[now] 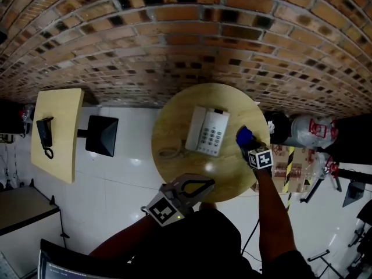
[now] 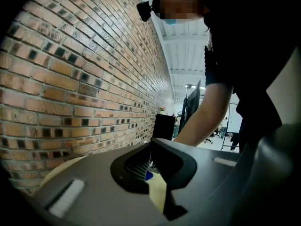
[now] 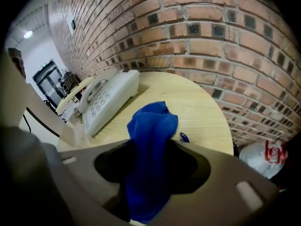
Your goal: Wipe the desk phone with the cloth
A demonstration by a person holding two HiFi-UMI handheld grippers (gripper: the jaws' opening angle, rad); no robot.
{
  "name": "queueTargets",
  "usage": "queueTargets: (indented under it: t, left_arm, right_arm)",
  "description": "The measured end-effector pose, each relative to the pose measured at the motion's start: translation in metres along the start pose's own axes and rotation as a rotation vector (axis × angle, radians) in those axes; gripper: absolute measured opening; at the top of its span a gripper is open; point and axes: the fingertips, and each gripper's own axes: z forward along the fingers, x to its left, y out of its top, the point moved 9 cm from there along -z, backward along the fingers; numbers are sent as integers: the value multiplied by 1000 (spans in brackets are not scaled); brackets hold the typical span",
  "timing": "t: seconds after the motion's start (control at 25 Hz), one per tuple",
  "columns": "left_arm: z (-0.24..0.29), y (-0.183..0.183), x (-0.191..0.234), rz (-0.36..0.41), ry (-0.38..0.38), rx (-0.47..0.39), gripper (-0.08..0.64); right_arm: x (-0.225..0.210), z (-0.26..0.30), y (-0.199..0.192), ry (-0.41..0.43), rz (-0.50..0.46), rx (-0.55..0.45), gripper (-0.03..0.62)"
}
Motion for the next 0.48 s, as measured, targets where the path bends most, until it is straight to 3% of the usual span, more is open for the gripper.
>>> queueTargets:
  t: [0.24,0.48]
  left_arm:
    - [2,2,-4,2,8,-2,2]
    - [5,3,-9,8,21,-4,2]
  right_arm:
    - [-18,3,9,-12,-11,16,302]
    - [-18,-13,21,-16,-55,-52,313]
